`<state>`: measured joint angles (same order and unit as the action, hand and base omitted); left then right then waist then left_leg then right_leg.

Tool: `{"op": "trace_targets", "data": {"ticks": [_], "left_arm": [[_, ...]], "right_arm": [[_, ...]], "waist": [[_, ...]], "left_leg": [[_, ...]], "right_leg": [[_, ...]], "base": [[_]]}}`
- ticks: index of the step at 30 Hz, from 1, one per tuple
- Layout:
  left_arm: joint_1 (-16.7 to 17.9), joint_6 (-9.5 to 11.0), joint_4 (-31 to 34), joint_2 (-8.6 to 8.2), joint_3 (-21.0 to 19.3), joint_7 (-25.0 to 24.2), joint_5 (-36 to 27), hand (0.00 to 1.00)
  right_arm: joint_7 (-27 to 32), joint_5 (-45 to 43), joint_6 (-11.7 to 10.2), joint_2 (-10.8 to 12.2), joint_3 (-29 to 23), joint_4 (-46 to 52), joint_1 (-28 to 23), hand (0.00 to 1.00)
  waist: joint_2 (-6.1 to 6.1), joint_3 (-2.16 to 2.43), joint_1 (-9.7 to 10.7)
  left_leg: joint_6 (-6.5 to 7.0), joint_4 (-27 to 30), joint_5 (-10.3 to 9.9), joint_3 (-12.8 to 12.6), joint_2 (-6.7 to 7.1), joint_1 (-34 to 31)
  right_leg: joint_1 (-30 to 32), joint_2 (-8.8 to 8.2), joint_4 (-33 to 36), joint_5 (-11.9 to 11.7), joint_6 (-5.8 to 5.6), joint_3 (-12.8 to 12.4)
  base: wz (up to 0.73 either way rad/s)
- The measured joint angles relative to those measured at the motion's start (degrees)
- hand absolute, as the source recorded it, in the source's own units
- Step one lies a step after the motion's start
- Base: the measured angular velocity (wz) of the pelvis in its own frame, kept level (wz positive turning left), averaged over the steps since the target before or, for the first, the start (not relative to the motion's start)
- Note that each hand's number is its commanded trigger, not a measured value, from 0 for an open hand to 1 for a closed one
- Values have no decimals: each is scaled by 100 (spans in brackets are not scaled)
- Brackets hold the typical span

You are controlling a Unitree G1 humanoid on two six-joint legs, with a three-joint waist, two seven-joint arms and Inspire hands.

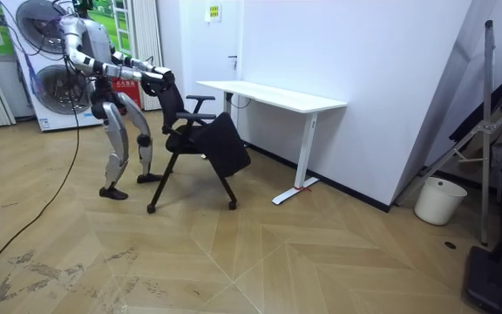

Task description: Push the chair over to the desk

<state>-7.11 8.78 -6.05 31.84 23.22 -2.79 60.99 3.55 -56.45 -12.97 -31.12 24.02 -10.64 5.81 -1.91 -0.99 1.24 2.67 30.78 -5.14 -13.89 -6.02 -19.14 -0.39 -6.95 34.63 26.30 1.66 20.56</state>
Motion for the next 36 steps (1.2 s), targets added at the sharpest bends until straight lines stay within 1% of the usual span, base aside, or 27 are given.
{"op": "trace_targets", "data": {"ticks": [1,5,6,8,9,10,12,13,14,17,18,19,20,21,22,23,24,25,26,27,28,29,30,31,33,34,36], "left_arm": [[-37,3,27,1,-19,2,9,100],[-71,27,42,4,-59,0,49,100],[-69,45,46,-1,-61,-11,44,100],[-56,56,74,-1,-100,-2,43,100],[-34,58,74,-1,-123,-4,44,100],[-13,62,113,0,-164,-3,46,100],[-21,73,139,5,-202,-4,47,100],[-29,88,140,9,-223,-2,47,100],[-28,102,141,14,-235,3,47,100],[-25,122,143,28,-255,50,94,100],[-16,132,74,20,-231,78,104,100],[-14,137,-33,27,-149,110,104,100],[-15,144,-83,22,-133,124,103,100],[-14,157,-154,46,-127,151,103,100],[18,163,-185,65,-127,192,103,100],[33,163,-197,92,-132,210,100,100],[51,165,-228,105,-133,204,83,100],[98,166,-254,97,-132,192,68,100],[119,166,-253,82,-126,184,36,100],[133,177,-243,103,-114,143,1,100],[140,180,-243,102,-113,101,-2,100],[140,174,-246,67,-113,102,8,100],[141,157,-245,-22,-107,104,16,100],[123,155,-240,-58,-104,135,14,100],[93,103,-239,-106,-105,183,44,100],[76,83,-213,-87,-107,219,44,100],[11,68,-187,-22,-121,232,42,100]], "right_arm": [[4,-11,14,-55,-19,98,-12,100],[-21,-46,127,-62,-18,240,-25,100],[-75,-45,131,-71,-20,302,-24,100],[-104,-45,143,-104,-25,386,-11,100],[-119,-49,158,-82,-23,399,-17,100],[-146,-35,159,-89,-23,439,-19,100],[-157,-5,168,-89,-28,464,-18,100],[-141,-7,188,-77,-25,463,-17,100],[-131,-15,201,-71,-23,461,-18,100],[-117,-17,215,-13,-9,412,-24,100],[-79,-17,216,5,40,295,-26,100],[-20,-15,227,48,138,161,-26,100],[-11,-16,229,71,157,125,-25,100],[-5,-72,237,134,169,105,-22,100],[-5,-167,238,198,171,112,-22,100],[-8,-203,237,220,172,121,-24,100],[-69,-222,233,241,183,134,-23,100],[-149,-226,228,276,199,126,-41,100],[-173,-223,224,284,206,125,-58,100],[-180,-202,220,281,235,117,-87,100],[-187,-182,218,258,234,117,-113,100],[-203,-163,218,225,230,117,-105,100],[-221,-156,220,158,205,113,-89,100],[-213,-157,201,100,186,113,-44,100],[-179,-158,192,85,182,112,0,100],[-166,-158,192,63,183,127,40,100],[-164,-158,204,65,184,136,124,100]], "waist": [[-20,-1,10],[-55,-1,5],[-69,3,-11],[-80,3,-65],[-111,6,-71],[-144,11,-71],[-174,17,-70],[-172,19,-75],[-166,22,-75],[-121,19,-75],[-87,6,-84],[16,-17,-111],[63,-17,-112],[112,-38,-166],[166,-58,-165],[173,-58,-161],[183,-59,-165],[197,-70,-119],[173,-64,-77],[134,-45,34],[24,10,4],[84,53,-42],[121,69,-65],[188,69,-40],[190,66,-22],[163,54,-33],[168,50,-70]], "left_leg": [[38,-3,-44,-9,85,-12],[67,22,-250,-73,239,75],[84,46,-342,-95,314,96],[107,61,-455,-122,423,154],[125,83,-527,-123,490,185],[148,169,-617,-112,541,192],[186,350,-785,-108,580,183],[200,447,-887,-69,588,187],[200,482,-922,-39,592,191],[199,441,-1050,126,594,333],[188,327,-1070,284,570,497],[175,183,-1119,431,505,685],[196,146,-1157,484,466,735],[174,38,-1168,568,456,867],[149,-29,-1183,664,453,952],[128,-55,-1195,720,457,998],[62,-67,-1244,853,465,1099],[-10,-45,-1322,1039,473,1196],[-51,6,-1382,1152,475,1249],[-153,222,-1553,1431,480,1271],[-309,460,-1722,1553,426,1263],[-389,500,-1758,1528,354,1277],[-471,484,-1794,1476,215,1297],[-543,407,-1770,1426,105,1310],[-650,151,-1663,1389,30,1374],[-709,8,-1603,1363,-4,1399],[-789,-67,-1552,1222,-115,1394]], "right_leg": [[-3,-65,-38,26,-51,18],[-223,-205,-224,70,-197,120],[-281,-301,-189,106,-263,183],[-245,-471,109,127,-325,362],[-216,-640,429,96,-382,493],[-134,-782,767,53,-440,512],[-79,-890,1098,4,-461,474],[-76,-898,1230,-61,-462,458],[-81,-892,1268,-106,-447,456],[-92,-746,1457,-578,-394,353],[16,-667,1684,-999,-412,193],[162,-545,1917,-1147,-366,-23],[280,-475,1957,-1018,-391,-116],[658,-349,2013,-745,-359,-223],[1061,-227,1829,-622,-331,-361],[1265,-163,1672,-604,-337,-464],[1591,-79,1237,-619,-334,-640],[1694,-95,577,-761,-321,-704],[1714,-102,198,-892,-358,-803],[1705,-84,-208,-1297,-466,-1025],[1614,12,-132,-1461,-335,-1008],[1583,6,-92,-1491,-236,-893],[1501,13,-103,-1406,-75,-635],[1412,15,-130,-1364,0,-456],[1321,26,-199,-1293,82,-299],[1313,30,-203,-1240,142,-240],[1287,57,-200,-1143,188,-130]], "base": [[12],[11],[9],[7],[18],[26],[31],[29],[31],[40],[32],[29],[19],[25],[30],[47],[68],[80],[109],[112],[96],[61],[53],[60],[57],[41],[32]]}}
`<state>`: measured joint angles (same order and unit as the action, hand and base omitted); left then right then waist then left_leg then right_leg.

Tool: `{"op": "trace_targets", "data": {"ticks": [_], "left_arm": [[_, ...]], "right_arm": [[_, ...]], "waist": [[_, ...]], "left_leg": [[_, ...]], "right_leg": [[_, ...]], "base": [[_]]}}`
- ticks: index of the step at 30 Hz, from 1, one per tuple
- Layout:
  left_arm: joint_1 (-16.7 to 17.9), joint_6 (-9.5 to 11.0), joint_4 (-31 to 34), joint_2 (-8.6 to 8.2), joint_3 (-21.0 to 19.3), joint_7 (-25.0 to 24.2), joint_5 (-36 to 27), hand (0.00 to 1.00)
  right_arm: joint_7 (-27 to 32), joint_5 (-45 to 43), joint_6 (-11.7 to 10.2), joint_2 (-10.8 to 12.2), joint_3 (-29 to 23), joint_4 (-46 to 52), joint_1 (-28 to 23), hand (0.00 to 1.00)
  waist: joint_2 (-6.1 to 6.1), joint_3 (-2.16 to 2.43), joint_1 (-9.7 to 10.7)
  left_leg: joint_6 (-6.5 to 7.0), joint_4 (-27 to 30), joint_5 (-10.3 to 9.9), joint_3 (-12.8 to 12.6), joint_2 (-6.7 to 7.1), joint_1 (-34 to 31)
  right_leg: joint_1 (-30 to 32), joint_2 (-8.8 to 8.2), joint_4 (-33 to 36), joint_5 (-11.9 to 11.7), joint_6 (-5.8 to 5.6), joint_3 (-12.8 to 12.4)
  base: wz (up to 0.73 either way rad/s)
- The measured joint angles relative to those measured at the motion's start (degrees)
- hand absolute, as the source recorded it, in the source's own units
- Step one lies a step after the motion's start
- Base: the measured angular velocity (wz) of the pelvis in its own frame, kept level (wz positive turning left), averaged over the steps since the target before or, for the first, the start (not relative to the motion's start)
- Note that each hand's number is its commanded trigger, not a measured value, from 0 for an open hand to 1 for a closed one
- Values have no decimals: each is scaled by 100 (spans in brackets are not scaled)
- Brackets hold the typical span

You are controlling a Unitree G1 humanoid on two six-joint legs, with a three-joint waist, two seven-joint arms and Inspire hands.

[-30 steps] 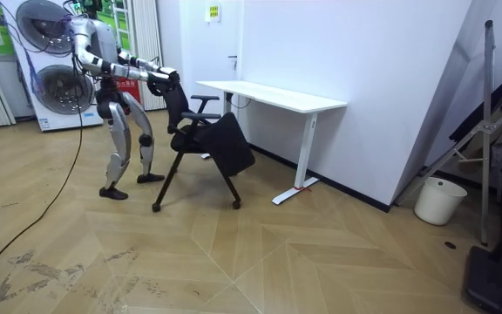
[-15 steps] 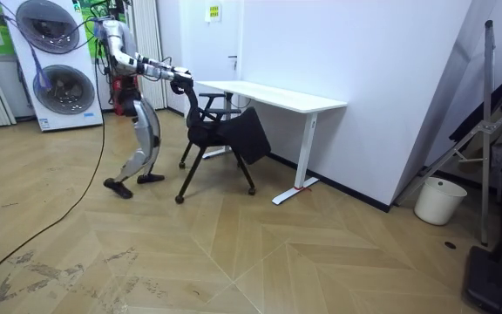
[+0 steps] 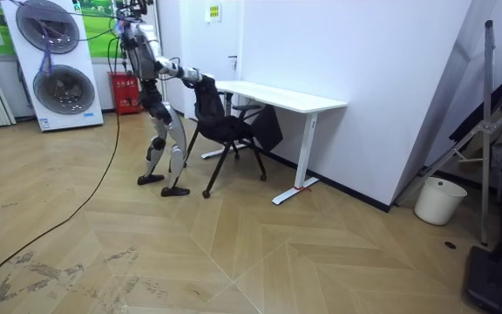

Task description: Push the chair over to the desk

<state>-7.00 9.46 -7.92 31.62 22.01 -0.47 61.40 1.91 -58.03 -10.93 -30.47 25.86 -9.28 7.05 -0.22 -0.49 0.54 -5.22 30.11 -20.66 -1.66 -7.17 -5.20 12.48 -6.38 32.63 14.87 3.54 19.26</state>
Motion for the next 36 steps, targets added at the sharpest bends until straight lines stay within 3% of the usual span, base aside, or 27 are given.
{"op": "trace_targets", "data": {"ticks": [5,7,10,14,15,17,18,19,21,22,27,32,34,36], "left_arm": [[-107,-54,38,25,-49,5,25,100],[-83,-54,38,88,-48,-2,23,100],[-43,-52,39,116,-41,32,29,100],[82,-53,47,130,-46,155,64,100],[112,-54,47,133,-47,189,103,100],[120,-74,43,83,-41,218,152,100],[135,-72,42,48,-25,214,178,100],[199,-58,43,13,-21,212,177,100],[294,-37,44,-20,-22,212,181,100],[306,-18,45,-21,-21,215,195,100],[307,-11,128,84,-38,189,225,100],[307,39,157,64,-87,90,234,100],[307,51,157,56,-104,27,235,100],[288,89,137,47,-157,20,251,100]], "right_arm": [[14,-33,86,97,-13,-6,115,100],[18,-16,54,152,-1,-75,113,100],[50,59,-35,153,1,-34,7,100],[57,2,-60,155,3,72,-106,100],[83,-19,-64,167,0,75,-141,100],[106,-36,-61,124,-6,77,-136,100],[113,-40,-63,88,-8,69,-153,100],[124,-40,-86,53,-8,54,-194,100],[179,-58,-116,60,-7,31,-305,100],[254,-68,-121,64,-7,41,-378,100],[348,-155,-128,111,-4,74,-409,100],[346,-219,-118,143,-22,58,-405,100],[344,-221,-117,158,-22,37,-404,100],[374,-235,-117,196,-21,-20,-359,100]], "waist": [[-32,-31,-112],[-34,-42,-114],[-71,-66,-87],[-71,-83,-47],[-108,-76,-11],[-153,-98,37],[-129,-90,28],[-134,-86,-85],[-126,-33,-264],[-171,-11,-259],[-204,1,-257],[-261,13,-353],[-282,7,-358],[-261,-8,-363]], "left_leg": [[-45,324,24,-158,-285,-111],[-46,701,26,-302,-500,-158],[-82,890,86,-303,-578,-164],[-30,947,246,-372,-579,-165],[16,959,282,-379,-516,-227],[57,731,273,-405,-177,-495],[112,505,310,-481,20,-754],[388,279,588,-607,151,-985],[561,-16,1080,-596,291,-1038],[611,-203,1187,-607,392,-953],[699,-340,1149,-749,442,-825],[802,-416,1022,-919,572,-697],[855,-433,987,-976,651,-617],[897,-383,930,-1017,629,-619]], "right_leg": [[-168,140,3,279,115,279],[-432,212,6,450,174,469],[-665,228,0,651,180,637],[-837,216,-116,670,187,686],[-844,174,-138,677,176,686],[-829,55,-148,711,181,679],[-834,28,-160,730,95,610],[-857,24,-169,728,59,552],[-936,22,-192,703,12,352],[-959,10,-234,662,-62,216],[-945,0,-426,540,-192,56],[-862,-161,-279,569,-302,-148],[-856,-268,-169,587,-357,-201],[-854,-241,-192,534,-396,-282]], "base": [[24],[30],[37],[18],[15],[5],[-34],[-55],[-53],[-18],[-13],[-20],[-14],[-17]]}}
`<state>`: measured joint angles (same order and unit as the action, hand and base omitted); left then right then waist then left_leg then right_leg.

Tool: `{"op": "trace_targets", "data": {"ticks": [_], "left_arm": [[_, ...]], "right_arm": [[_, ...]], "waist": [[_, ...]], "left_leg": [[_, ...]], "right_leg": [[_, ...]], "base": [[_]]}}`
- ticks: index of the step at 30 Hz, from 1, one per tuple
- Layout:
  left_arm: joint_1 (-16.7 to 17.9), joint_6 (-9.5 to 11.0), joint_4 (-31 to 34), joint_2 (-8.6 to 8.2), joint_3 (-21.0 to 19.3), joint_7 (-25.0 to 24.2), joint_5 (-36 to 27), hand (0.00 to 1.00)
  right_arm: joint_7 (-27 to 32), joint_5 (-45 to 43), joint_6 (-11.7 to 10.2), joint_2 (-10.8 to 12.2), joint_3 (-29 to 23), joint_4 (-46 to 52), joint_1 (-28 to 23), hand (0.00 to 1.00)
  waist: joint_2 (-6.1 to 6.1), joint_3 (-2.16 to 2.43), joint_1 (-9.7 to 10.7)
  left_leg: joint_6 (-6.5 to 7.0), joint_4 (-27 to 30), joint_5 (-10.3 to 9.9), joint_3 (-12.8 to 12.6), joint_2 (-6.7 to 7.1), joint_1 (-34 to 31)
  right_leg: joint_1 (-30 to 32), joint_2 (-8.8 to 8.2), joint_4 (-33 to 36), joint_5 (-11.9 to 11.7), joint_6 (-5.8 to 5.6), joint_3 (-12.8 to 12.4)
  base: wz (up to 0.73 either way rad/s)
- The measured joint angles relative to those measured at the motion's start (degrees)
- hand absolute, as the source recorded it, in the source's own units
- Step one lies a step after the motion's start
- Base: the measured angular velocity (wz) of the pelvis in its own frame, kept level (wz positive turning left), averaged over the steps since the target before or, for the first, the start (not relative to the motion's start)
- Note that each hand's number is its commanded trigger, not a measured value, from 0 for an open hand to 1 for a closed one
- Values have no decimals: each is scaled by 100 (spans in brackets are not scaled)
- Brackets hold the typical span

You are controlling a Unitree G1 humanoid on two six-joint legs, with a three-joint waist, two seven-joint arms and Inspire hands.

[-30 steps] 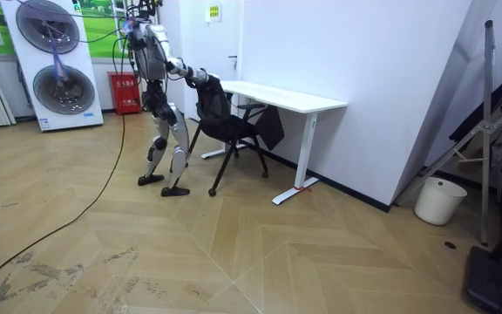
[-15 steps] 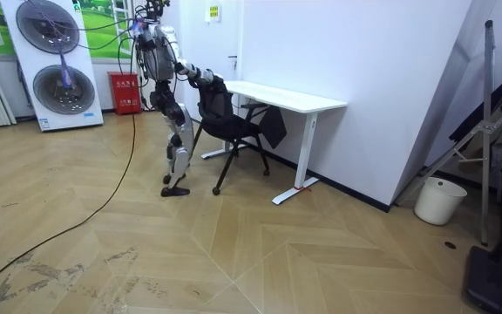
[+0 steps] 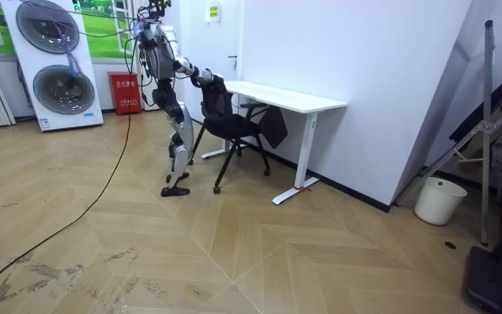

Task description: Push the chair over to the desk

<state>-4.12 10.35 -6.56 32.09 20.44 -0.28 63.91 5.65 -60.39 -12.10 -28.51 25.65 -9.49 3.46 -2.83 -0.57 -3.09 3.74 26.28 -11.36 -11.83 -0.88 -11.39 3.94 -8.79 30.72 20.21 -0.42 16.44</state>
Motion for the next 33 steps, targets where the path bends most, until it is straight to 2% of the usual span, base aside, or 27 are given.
{"op": "trace_targets", "data": {"ticks": [2,4,6,7,8,11,14,15,16,19,22,24,26,28,31,33], "left_arm": [[-53,1,-39,-12,-3,5,3,100],[-132,-17,-47,-23,-3,60,2,100],[-143,-73,-53,-9,-2,121,-3,100],[-141,-83,-56,3,21,131,-4,100],[-140,-83,-55,-1,38,133,-4,0],[-125,-87,-54,-19,58,187,1,0],[-79,-195,-64,-112,57,168,0,0],[-64,-271,-64,-181,50,103,-13,0],[-50,-374,-66,-281,27,15,-23,0],[-46,-540,-73,-509,-8,-189,-82,0],[-29,-639,-40,-683,-25,-415,-85,0],[-29,-651,12,-712,-36,-506,-84,0],[-22,-657,42,-716,-36,-587,-84,0],[-4,-665,130,-695,-36,-718,-84,0],[2,-671,228,-679,-34,-838,-82,0],[2,-672,245,-661,-34,-859,-81,0]], "right_arm": [[61,0,1,27,8,-77,53,100],[114,10,23,9,9,-95,149,100],[126,-6,50,2,53,-104,245,100],[143,-29,71,-6,67,-99,240,79],[159,-27,71,-21,68,-90,218,0],[188,-24,94,-51,68,-80,185,0],[82,-26,220,24,67,-75,154,0],[-26,-21,282,73,60,-74,147,0],[-153,36,348,132,54,-74,142,0],[-421,274,470,148,31,-35,136,0],[-642,266,564,160,-2,140,107,0],[-738,267,581,160,-9,222,97,0],[-848,268,592,159,-10,298,84,0],[-962,274,589,158,-28,357,80,0],[-1059,290,584,154,-42,416,69,0],[-1078,403,583,132,-43,425,69,0]], "waist": [[77,-42,-5],[168,-61,-51],[235,-97,-41],[261,-99,-9],[265,-95,-12],[264,-87,7],[232,-39,41],[194,1,45],[158,22,49],[111,49,13],[114,36,1],[113,37,-4],[110,33,8],[115,-3,18],[105,-14,57],[106,-15,70]], "left_leg": [[4,45,-16,-29,-45,-29],[18,41,-6,-42,-147,-119],[51,-10,18,-14,-138,-125],[74,-37,32,-1,-125,-113],[82,-55,36,0,-114,-100],[123,-96,67,16,-98,-91],[124,-119,82,40,-97,-62],[120,-161,101,43,-91,-24],[114,-212,120,47,-83,30],[99,-255,129,37,-78,89],[94,-278,137,34,-78,90],[93,-307,145,31,-84,92],[91,-360,158,32,-73,130],[80,-445,187,49,-58,201],[71,-506,215,87,-43,212],[70,-550,240,90,-34,216]], "right_leg": [[-8,91,-109,-68,-28,-27],[-10,220,-458,-266,-47,-76],[-30,271,-613,-355,-82,-79],[-82,292,-703,-384,-117,-76],[-99,292,-731,-400,-137,-77],[-124,310,-816,-463,-137,-110],[-191,334,-897,-481,-163,-83],[-229,339,-939,-498,-162,-81],[-285,347,-997,-512,-163,-78],[-325,350,-1022,-520,-169,-93],[-325,355,-1049,-528,-164,-96],[-336,374,-1111,-556,-160,-104],[-381,376,-1168,-579,-137,-95],[-488,391,-1303,-617,-137,-65],[-525,400,-1389,-639,-148,-47],[-531,407,-1427,-685,-108,-45]], "base": [[-17],[-22],[-17],[-4],[7],[1],[3],[3],[0],[0],[0],[0],[0],[5],[7],[2]]}}
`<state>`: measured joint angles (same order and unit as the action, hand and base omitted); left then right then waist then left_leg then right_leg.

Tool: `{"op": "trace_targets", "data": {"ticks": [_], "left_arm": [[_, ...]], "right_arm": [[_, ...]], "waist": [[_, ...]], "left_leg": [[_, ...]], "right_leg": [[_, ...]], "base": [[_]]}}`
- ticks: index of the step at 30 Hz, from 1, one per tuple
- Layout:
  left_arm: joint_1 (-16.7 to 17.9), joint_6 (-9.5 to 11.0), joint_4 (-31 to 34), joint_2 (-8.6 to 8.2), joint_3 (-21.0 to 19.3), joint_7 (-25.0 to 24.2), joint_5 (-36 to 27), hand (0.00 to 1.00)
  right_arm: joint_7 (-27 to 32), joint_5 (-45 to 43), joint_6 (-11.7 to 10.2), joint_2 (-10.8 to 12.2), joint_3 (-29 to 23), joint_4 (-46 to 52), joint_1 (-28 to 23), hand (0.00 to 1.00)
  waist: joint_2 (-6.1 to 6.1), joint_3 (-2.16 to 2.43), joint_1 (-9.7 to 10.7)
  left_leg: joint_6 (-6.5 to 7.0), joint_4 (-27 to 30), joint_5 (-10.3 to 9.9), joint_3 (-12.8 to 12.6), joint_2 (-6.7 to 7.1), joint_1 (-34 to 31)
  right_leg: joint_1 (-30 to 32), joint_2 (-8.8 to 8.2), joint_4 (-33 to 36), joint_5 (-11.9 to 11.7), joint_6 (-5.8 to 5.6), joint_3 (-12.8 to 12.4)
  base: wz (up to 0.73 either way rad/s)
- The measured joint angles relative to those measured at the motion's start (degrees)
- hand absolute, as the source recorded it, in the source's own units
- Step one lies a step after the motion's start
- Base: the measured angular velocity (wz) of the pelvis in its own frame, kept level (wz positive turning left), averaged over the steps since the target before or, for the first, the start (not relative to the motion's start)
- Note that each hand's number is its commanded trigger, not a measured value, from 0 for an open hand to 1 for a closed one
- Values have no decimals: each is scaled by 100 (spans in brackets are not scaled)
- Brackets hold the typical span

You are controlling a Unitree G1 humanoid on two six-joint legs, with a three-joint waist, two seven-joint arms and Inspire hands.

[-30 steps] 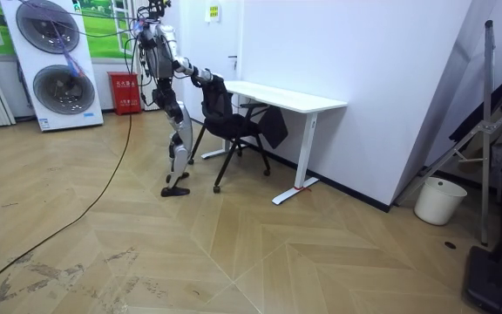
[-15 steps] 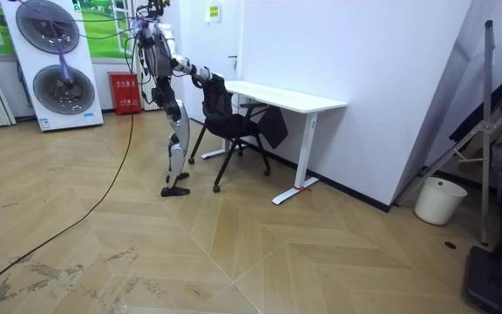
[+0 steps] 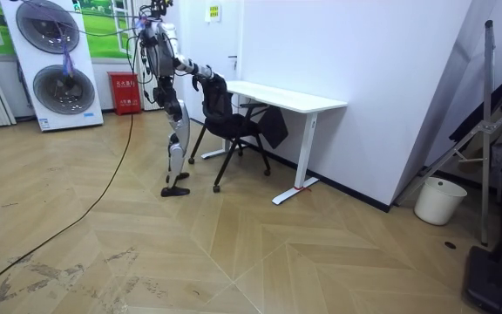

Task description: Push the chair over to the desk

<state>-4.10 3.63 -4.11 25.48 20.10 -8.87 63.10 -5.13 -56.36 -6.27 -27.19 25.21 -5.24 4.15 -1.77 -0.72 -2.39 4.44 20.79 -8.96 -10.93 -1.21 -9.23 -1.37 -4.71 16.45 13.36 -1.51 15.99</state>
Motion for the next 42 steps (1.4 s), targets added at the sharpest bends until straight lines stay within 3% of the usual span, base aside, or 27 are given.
{"op": "trace_targets", "data": {"ticks": [5,7,11,12,14,15,16,17,20,21,22,23,24,25,27,29,31,33,37,39,40,42], "left_arm": [[0,-74,87,42,-8,-147,29,0],[-2,-41,229,107,-55,-312,21,0],[-1,265,377,112,-327,-392,23,0],[4,409,475,177,-469,-412,25,0],[5,588,814,358,-860,-413,17,0],[3,684,1003,581,-1135,-414,-5,0],[34,768,995,809,-1345,-414,-196,0],[34,827,997,872,-1459,-414,-291,0],[37,1065,1214,900,-2487,-1,-539,0],[33,1062,1357,901,-3105,452,-660,0],[27,1040,1448,897,-3666,965,-809,0],[52,1036,1472,893,-3918,1212,-899,0],[209,1048,1500,869,-4401,1701,-1105,0],[454,1035,1496,794,-4746,2183,-1245,0],[920,1006,1411,625,-5166,2673,-1540,0],[1415,994,1276,394,-5560,3036,-1900,0],[1901,843,1005,-69,-5860,3514,-2556,0],[2074,735,655,-340,-5900,3771,-2885,0],[2288,495,-226,-925,-5753,4039,-3920,0],[2341,352,-745,-1113,-5532,4125,-4398,0],[2408,278,-1072,-1259,-5372,4120,-4646,0],[2515,256,-1565,-1468,-5188,4054,-4909,0]], "right_arm": [[-146,4,2,7,-97,132,7,0],[-281,81,-64,3,-208,172,8,0],[-426,222,-348,-180,-463,288,3,0],[-441,224,-511,-364,-627,441,1,0],[-440,371,-814,-661,-1094,700,-49,0],[-450,488,-973,-909,-1324,765,-96,0],[-446,510,-1061,-1027,-1449,774,-136,0],[-444,515,-1134,-1034,-1568,778,-198,0],[-203,814,-1423,-1032,-2572,967,-933,0],[-121,1015,-1539,-1033,-2927,978,-1093,0],[161,1309,-1540,-997,-3304,974,-1202,0],[372,1453,-1515,-941,-3575,974,-1225,0],[839,1780,-1386,-821,-4203,977,-1211,0],[1395,2184,-1176,-724,-4789,967,-1189,0],[2135,2812,-962,-589,-5500,869,-1190,0],[2651,3466,-844,-511,-5982,795,-1295,0],[3315,4193,-782,-141,-6277,775,-1675,0],[3590,4829,-731,165,-6301,550,-1892,0],[3828,6359,-358,828,-6232,-279,-2263,0],[3832,7103,-171,972,-6110,-851,-2354,0],[3764,7509,-92,1067,-6004,-1292,-2435,0],[3533,8083,39,1367,-5987,-1912,-2536,0]], "waist": [[22,-14,19],[20,-15,50],[17,-18,32],[17,-18,25],[10,-24,46],[9,-26,40],[8,-27,33],[8,-27,21],[18,-38,-105],[20,-37,-73],[34,-37,-31],[43,-38,-9],[80,-10,3],[104,7,20],[117,73,36],[118,69,75],[130,63,84],[133,66,85],[224,104,98],[262,97,78],[308,131,114],[324,139,175]], "left_leg": [[1,-142,75,-11,13,59],[10,-221,116,-11,39,83],[30,-322,197,1,81,85],[39,-366,242,3,93,96],[46,-459,309,24,108,98],[47,-534,348,25,110,139],[40,-615,381,22,120,186],[44,-624,399,21,118,186],[44,-643,412,23,117,195],[41,-652,413,22,116,200],[36,-691,410,17,122,230],[22,-726,406,9,133,274],[20,-788,404,1,164,361],[20,-879,403,-16,209,500],[21,-948,387,-45,260,664],[19,-963,375,-66,267,769],[-18,-995,347,-91,256,806],[-37,-996,331,-91,245,787],[-51,-951,250,-119,234,728],[-53,-1016,248,-159,248,770],[-53,-1048,246,-159,268,792],[-63,-1096,245,-151,283,829]], "right_leg": [[-66,27,-194,-78,-47,-16],[-64,15,-220,-126,-15,-24],[-59,5,-309,-194,-18,0],[-82,9,-385,-242,-17,10],[-105,23,-501,-326,-15,40],[-157,45,-602,-386,-12,34],[-188,49,-655,-406,-15,19],[-190,53,-679,-414,-26,28],[-195,52,-677,-417,-35,37],[-195,53,-675,-416,-35,26],[-219,49,-676,-414,-39,21],[-244,41,-680,-411,-43,3],[-291,12,-679,-401,-49,-19],[-381,-20,-686,-377,-68,-23],[-486,-57,-698,-301,-117,-52],[-601,-48,-771,-292,-117,-96],[-626,-25,-808,-292,-91,-149],[-637,-2,-861,-302,-73,-162],[-583,-3,-862,-276,-66,-208],[-578,-18,-860,-270,-73,-246],[-585,-33,-859,-253,-82,-252],[-613,-39,-850,-230,-79,-235]], "base": [[-2],[0],[3],[5],[5],[0],[0],[0],[0],[0],[-4],[-8],[-13],[-13],[-8],[-8],[-9],[-2],[-2],[-10],[-4],[0]]}}
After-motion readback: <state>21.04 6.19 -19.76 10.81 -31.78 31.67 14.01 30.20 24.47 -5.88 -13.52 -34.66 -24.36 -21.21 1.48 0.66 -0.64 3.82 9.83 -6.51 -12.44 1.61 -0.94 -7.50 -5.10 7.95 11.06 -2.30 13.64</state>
